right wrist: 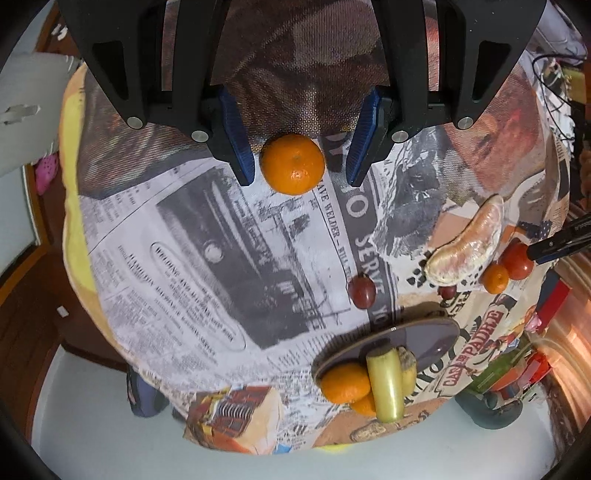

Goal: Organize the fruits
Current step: 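Grasp the red tomato with the left tool while the right tool grasps a mandarin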

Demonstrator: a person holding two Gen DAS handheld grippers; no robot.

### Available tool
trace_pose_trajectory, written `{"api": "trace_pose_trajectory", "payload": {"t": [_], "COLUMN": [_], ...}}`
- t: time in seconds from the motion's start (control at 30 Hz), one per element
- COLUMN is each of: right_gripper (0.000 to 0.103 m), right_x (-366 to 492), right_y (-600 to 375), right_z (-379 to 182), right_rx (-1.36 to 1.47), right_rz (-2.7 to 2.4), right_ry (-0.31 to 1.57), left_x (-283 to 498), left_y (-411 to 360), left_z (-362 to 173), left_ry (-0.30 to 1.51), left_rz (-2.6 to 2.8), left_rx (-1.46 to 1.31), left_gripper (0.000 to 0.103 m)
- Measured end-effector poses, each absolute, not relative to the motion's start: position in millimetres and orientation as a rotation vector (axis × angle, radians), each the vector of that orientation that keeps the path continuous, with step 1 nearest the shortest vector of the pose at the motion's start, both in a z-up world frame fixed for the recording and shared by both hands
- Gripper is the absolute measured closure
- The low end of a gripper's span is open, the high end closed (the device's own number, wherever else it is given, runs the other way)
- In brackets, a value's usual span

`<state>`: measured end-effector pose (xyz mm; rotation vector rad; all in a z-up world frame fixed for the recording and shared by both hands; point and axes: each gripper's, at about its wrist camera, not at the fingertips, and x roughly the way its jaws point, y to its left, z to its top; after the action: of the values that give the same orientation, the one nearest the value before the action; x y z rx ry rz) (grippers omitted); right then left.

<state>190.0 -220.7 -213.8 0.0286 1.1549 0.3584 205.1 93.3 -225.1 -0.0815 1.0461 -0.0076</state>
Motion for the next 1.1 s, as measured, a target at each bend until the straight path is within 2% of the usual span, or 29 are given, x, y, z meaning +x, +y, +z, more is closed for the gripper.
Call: {"api": "trace_pose_trajectory", "payload": {"t": [0.2, 0.43, 0.5, 0.73, 1.1], "right_gripper": [0.070, 0.071, 0.071, 0.071, 0.071], "right_x": [191, 193, 193, 195, 207], "right_y": [-223, -221, -219, -212, -197], "right_z": [-218, -215, -211, -195, -158], "right_rx": [0.038, 0.032, 0.028, 0.011, 0.029], "right_rz": [0.361, 0.367, 0.371, 0.383, 0.417], "right_ry": [1.158, 1.135, 1.122, 1.070, 0.964], "left_x": [216, 223, 224, 224, 216], "left_y": [91, 90, 90, 90, 87], "left_z": [-235, -239, -241, -236, -188], "left_ry": [1.062, 1.045, 1.046, 1.040, 0.921], "left_rz": [-0.001, 0.017, 0.015, 0.014, 0.003], "left_rx": [-0.083, -0.081, -0.077, -0.073, -0.061], "left_gripper": [0.044, 0.045, 0.052, 0.053, 0.054]}}
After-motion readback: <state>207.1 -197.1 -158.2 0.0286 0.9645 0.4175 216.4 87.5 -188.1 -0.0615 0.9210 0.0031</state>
